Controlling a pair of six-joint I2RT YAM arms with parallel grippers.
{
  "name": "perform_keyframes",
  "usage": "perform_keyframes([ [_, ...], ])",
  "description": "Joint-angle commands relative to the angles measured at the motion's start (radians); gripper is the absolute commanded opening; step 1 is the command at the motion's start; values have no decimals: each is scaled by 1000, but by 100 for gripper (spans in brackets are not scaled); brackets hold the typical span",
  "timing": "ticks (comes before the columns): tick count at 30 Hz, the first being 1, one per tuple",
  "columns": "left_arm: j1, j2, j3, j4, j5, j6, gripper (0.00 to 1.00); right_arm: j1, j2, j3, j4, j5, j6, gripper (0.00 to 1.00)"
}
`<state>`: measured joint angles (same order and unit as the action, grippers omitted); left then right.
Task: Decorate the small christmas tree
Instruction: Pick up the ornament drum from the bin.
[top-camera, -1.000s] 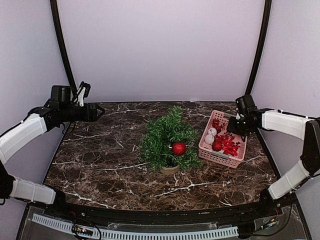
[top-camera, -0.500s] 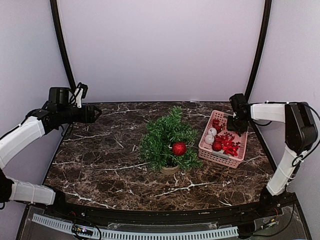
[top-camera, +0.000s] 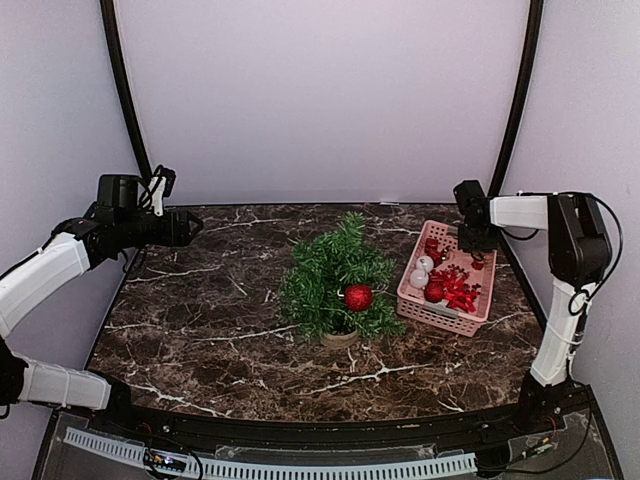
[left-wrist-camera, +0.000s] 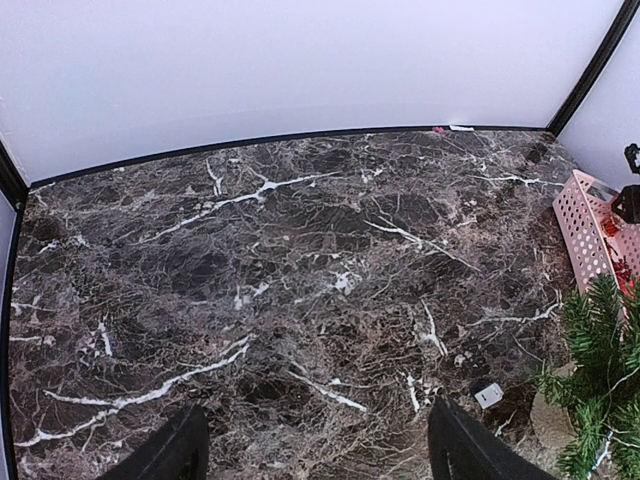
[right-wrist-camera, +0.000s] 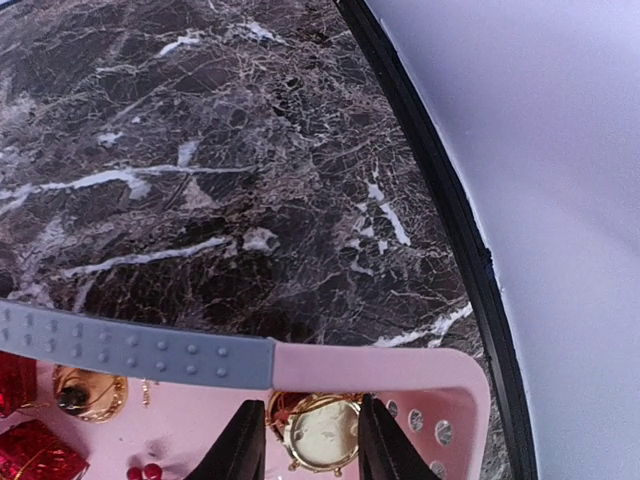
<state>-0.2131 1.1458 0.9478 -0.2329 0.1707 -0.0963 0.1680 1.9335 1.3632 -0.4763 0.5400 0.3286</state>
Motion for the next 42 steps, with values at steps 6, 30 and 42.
perform_keyframes([
  [6,1,-5,-14,18,8,6,78,-38,51,22,15,28,-57,30],
  [30,1,-17,-21,26,-5,10,78,-41,-20,-17,50,-73,-19,0],
  [42,1,-36,-33,47,19,14,76,-42,-205,-114,74,-204,-9,0],
])
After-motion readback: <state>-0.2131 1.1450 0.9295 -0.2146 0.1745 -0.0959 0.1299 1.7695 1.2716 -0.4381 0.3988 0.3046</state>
